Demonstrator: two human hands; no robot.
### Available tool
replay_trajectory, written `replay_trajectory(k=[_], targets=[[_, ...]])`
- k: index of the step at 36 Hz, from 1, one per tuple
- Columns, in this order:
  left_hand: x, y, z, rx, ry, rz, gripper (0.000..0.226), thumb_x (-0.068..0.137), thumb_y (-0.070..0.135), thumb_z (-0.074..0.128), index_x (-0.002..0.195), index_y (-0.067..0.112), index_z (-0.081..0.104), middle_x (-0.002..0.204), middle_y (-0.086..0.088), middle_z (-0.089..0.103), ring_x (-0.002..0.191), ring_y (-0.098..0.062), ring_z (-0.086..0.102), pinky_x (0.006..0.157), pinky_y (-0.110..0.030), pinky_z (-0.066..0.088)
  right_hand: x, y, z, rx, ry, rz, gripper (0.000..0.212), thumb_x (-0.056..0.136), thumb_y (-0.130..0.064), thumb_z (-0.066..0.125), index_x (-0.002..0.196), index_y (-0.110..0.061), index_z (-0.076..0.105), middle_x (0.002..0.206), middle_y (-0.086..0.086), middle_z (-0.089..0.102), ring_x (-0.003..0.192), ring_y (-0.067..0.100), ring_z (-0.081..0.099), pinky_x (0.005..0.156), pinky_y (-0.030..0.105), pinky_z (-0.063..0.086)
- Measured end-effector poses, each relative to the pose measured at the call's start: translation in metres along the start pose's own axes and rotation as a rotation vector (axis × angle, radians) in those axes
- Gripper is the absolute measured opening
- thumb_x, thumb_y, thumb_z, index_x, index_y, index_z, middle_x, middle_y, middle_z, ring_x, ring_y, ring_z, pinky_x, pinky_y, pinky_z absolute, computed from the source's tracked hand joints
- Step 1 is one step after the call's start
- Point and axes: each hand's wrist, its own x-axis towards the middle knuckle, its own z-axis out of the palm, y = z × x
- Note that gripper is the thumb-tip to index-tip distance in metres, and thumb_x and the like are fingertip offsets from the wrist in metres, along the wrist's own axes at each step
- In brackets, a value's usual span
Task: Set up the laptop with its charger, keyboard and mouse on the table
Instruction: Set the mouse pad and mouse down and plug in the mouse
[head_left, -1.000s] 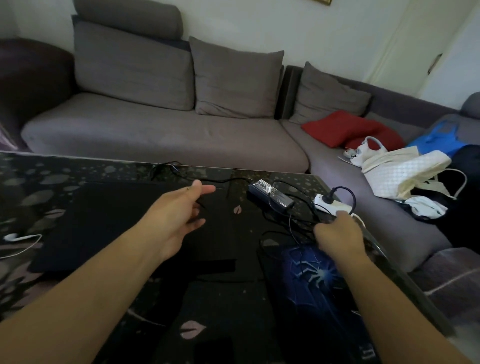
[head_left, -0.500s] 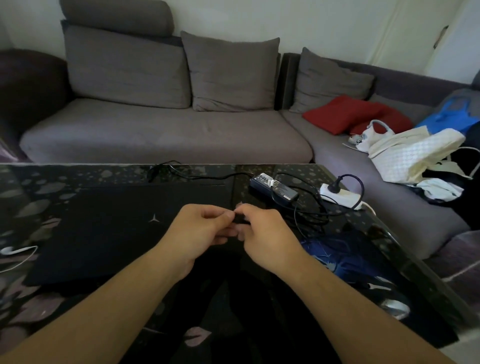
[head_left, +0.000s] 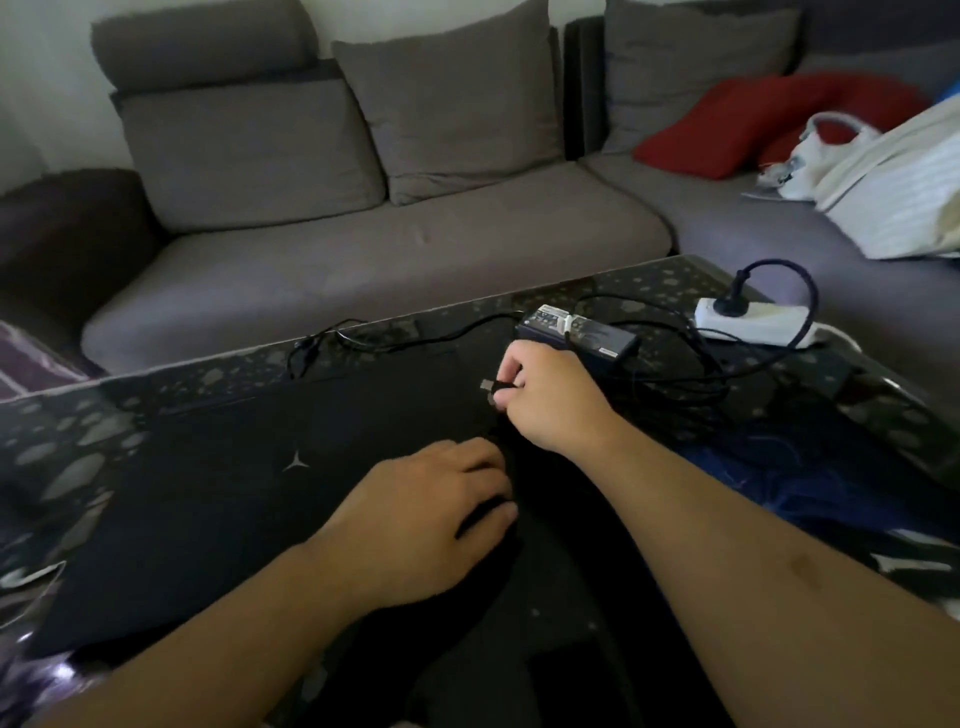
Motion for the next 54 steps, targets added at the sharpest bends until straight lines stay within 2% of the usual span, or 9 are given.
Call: replay_trajectory(k=[5, 15, 23, 32, 36, 42, 50, 52, 54], targets=[[0.014, -0.004, -0.002, 0.126, -0.028, 0.128, 0.033, 0.098, 0.065, 0.042, 0.107, 0.039, 0.059, 0.105, 0.02, 0.056, 0.09, -0.002, 0.053, 0.081, -0.029, 0.05, 0.003, 0.012, 0.009, -0.051, 0.037, -0.046, 0.009, 0.09, -0.023, 0.079, 0.092, -0.028, 0.072, 0.099, -0.004, 0.072, 0.09, 0.018, 0.068, 0.079, 0.037, 0.061], [0.028, -0.003, -0.001, 0.274, 0.065, 0.254, 0.024, 0.091, 0.048, 0.056, 0.084, 0.026, 0.062, 0.078, 0.011, 0.058, 0.063, -0.013, 0.055, 0.053, -0.033, 0.047, 0.005, 0.016, 0.012, 0.022, 0.046, -0.051, 0.011, 0.089, -0.022, 0.078, 0.093, -0.031, 0.073, 0.099, -0.005, 0.074, 0.092, 0.019, 0.07, 0.08, 0.041, 0.062], [0.013, -0.001, -0.014, 0.206, 0.152, 0.273, 0.014, 0.09, 0.036, 0.063, 0.08, 0.026, 0.061, 0.08, 0.012, 0.058, 0.063, -0.011, 0.054, 0.05, -0.036, 0.046, 0.007, 0.017, 0.01, 0.244, 0.019, -0.081, 0.012, 0.09, -0.015, 0.08, 0.099, -0.024, 0.078, 0.097, -0.005, 0.076, 0.093, 0.014, 0.07, 0.086, 0.034, 0.06], [0.002, -0.001, -0.031, 0.17, 0.202, 0.268, 0.012, 0.09, 0.031, 0.064, 0.081, 0.024, 0.062, 0.082, 0.011, 0.06, 0.067, -0.014, 0.058, 0.052, -0.037, 0.047, 0.01, 0.006, 0.006, 0.387, 0.019, -0.132, 0.012, 0.089, -0.014, 0.083, 0.1, -0.02, 0.082, 0.091, -0.008, 0.078, 0.085, 0.003, 0.069, 0.074, 0.014, 0.052], [0.001, -0.001, -0.033, 0.162, 0.229, 0.26, 0.011, 0.089, 0.029, 0.064, 0.08, 0.023, 0.062, 0.082, 0.01, 0.061, 0.067, -0.015, 0.059, 0.052, -0.037, 0.047, 0.011, 0.002, 0.001, 0.381, 0.012, -0.149, 0.011, 0.089, -0.015, 0.083, 0.098, -0.022, 0.084, 0.09, -0.008, 0.079, 0.085, 0.004, 0.072, 0.081, 0.02, 0.057], [0.001, -0.001, -0.032, 0.152, 0.239, 0.263, 0.012, 0.088, 0.028, 0.064, 0.079, 0.021, 0.063, 0.082, 0.008, 0.062, 0.068, -0.016, 0.059, 0.053, -0.038, 0.047, 0.011, -0.004, -0.008, 0.261, -0.049, -0.138, 0.023, 0.086, -0.005, 0.077, 0.091, -0.026, 0.087, 0.074, -0.017, 0.073, 0.07, -0.005, 0.064, 0.056, 0.0, 0.042], [0.001, -0.001, -0.033, 0.143, 0.243, 0.263, 0.012, 0.088, 0.029, 0.064, 0.079, 0.021, 0.065, 0.083, 0.009, 0.064, 0.067, -0.015, 0.06, 0.052, -0.038, 0.049, 0.018, -0.003, 0.001, 0.359, 0.025, 0.022, 0.016, 0.096, -0.027, 0.075, 0.085, -0.018, 0.081, 0.084, 0.004, 0.079, 0.084, 0.022, 0.075, 0.07, 0.025, 0.055], [0.001, -0.001, -0.033, 0.139, 0.245, 0.266, 0.012, 0.088, 0.029, 0.064, 0.079, 0.022, 0.065, 0.083, 0.009, 0.065, 0.067, -0.015, 0.06, 0.052, -0.038, 0.049, 0.019, -0.001, -0.001, 0.473, 0.002, 0.064, 0.019, 0.097, -0.027, 0.075, 0.081, -0.017, 0.074, 0.078, 0.002, 0.077, 0.077, 0.022, 0.075, 0.077, 0.037, 0.062], [0.001, -0.001, -0.033, 0.135, 0.245, 0.265, 0.012, 0.088, 0.029, 0.064, 0.078, 0.022, 0.065, 0.082, 0.009, 0.065, 0.067, -0.016, 0.06, 0.052, -0.038, 0.049, 0.016, -0.002, -0.004, 0.58, -0.062, 0.086, 0.018, 0.099, -0.023, 0.073, 0.083, -0.015, 0.072, 0.071, 0.0, 0.073, 0.065, 0.016, 0.068, 0.068, 0.035, 0.061]])
